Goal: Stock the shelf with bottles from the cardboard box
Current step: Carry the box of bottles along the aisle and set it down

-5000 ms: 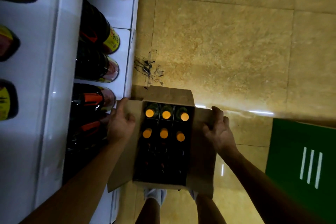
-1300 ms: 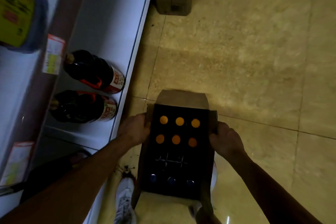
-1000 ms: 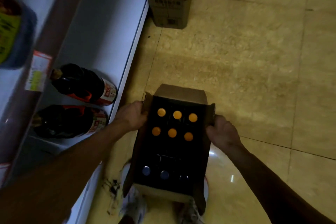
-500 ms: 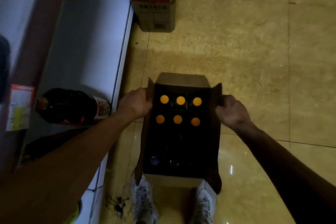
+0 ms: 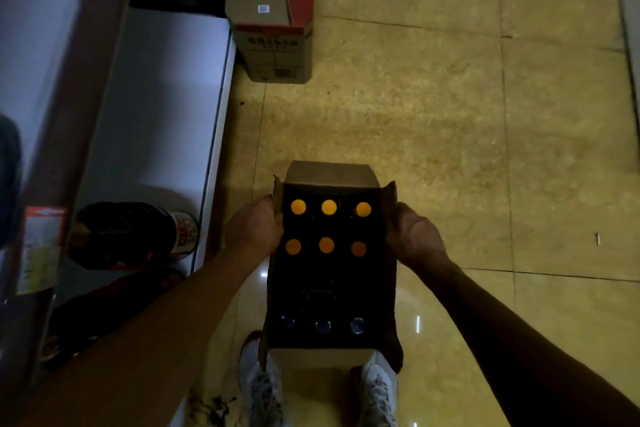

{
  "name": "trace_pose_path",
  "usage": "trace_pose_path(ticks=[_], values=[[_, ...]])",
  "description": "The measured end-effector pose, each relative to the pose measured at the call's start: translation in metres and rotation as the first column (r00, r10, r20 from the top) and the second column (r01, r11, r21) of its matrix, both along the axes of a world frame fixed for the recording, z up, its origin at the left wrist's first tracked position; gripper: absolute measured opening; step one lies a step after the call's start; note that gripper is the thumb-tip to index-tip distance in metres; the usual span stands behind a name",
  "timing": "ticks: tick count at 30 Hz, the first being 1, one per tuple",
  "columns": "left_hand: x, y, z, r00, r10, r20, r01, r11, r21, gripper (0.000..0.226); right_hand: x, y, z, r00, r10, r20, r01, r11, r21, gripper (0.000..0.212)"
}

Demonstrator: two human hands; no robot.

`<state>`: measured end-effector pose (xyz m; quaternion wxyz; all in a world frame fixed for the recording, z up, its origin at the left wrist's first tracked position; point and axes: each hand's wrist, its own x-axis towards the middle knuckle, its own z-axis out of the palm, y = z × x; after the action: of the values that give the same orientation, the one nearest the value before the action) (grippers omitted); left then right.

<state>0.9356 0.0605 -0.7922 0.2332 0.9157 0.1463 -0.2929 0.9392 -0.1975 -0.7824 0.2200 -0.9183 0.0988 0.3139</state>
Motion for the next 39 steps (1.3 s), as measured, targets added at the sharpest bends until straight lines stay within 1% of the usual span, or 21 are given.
trace_pose_path(ticks=[4, 7, 9, 11, 13, 15, 20, 24, 29, 32, 36, 39], values=[[0.001, 0.001, -0.003, 1.000, 0.002, 0.004, -0.002, 1.000, 0.001, 0.028, -0.002, 0.002, -0.003, 0.999, -0.039, 0.018, 0.039, 0.999, 0.000, 0.033], [0.001, -0.004, -0.003, 1.000, 0.027, -0.001, -0.027, 0.999, -0.018, 0.025, 0.000, 0.000, -0.006, 1.000, -0.001, 0.024, 0.001, 1.000, 0.002, 0.034], [0.000, -0.006, -0.003, 0.998, 0.052, -0.019, -0.053, 0.998, -0.027, 0.026, 0.003, 0.000, -0.011, 0.999, 0.036, -0.005, -0.036, 0.999, 0.002, 0.031], [0.001, -0.007, -0.003, 0.997, 0.061, -0.040, -0.062, 0.998, -0.007, 0.028, 0.011, -0.002, -0.018, 0.993, 0.095, -0.065, -0.095, 0.995, 0.012, 0.029], [0.001, -0.010, -0.002, 0.996, 0.059, -0.067, -0.057, 0.998, 0.029, 0.029, 0.018, -0.006, -0.023, 0.988, 0.088, -0.128, -0.083, 0.996, 0.039, 0.030], [0.001, -0.014, 0.001, 0.993, 0.072, -0.089, -0.068, 0.997, 0.049, 0.031, 0.021, -0.010, -0.026, 0.985, 0.088, -0.150, -0.079, 0.995, 0.061, 0.032], [0.003, -0.025, 0.007, 0.982, 0.141, -0.123, -0.135, 0.989, 0.061, 0.040, 0.024, -0.022, -0.023, 0.968, 0.175, -0.180, -0.159, 0.982, 0.097, 0.032], [0.004, -0.028, 0.010, 0.977, 0.148, -0.155, -0.133, 0.986, 0.101, 0.042, 0.027, -0.026, -0.022, 0.960, 0.178, -0.215, -0.156, 0.981, 0.115, 0.027], [0.004, -0.030, 0.010, 0.976, 0.161, -0.144, -0.146, 0.983, 0.109, 0.041, 0.028, -0.022, -0.019, 0.963, 0.137, -0.232, -0.113, 0.987, 0.114, 0.025], [0.004, -0.030, 0.009, 0.983, 0.126, -0.131, -0.111, 0.987, 0.118, 0.041, 0.026, -0.022, -0.018, 0.961, 0.119, -0.249, -0.094, 0.989, 0.111, 0.027], [0.008, -0.018, 0.009, 0.991, 0.068, -0.117, -0.058, 0.994, 0.087, 0.035, 0.026, -0.016, -0.017, 0.971, 0.100, -0.219, -0.084, 0.993, 0.082, 0.028], [0.011, -0.010, 0.008, 0.992, 0.069, -0.104, -0.061, 0.995, 0.073, 0.029, 0.025, -0.013, -0.017, 0.974, 0.105, -0.201, -0.096, 0.994, 0.053, 0.019]])
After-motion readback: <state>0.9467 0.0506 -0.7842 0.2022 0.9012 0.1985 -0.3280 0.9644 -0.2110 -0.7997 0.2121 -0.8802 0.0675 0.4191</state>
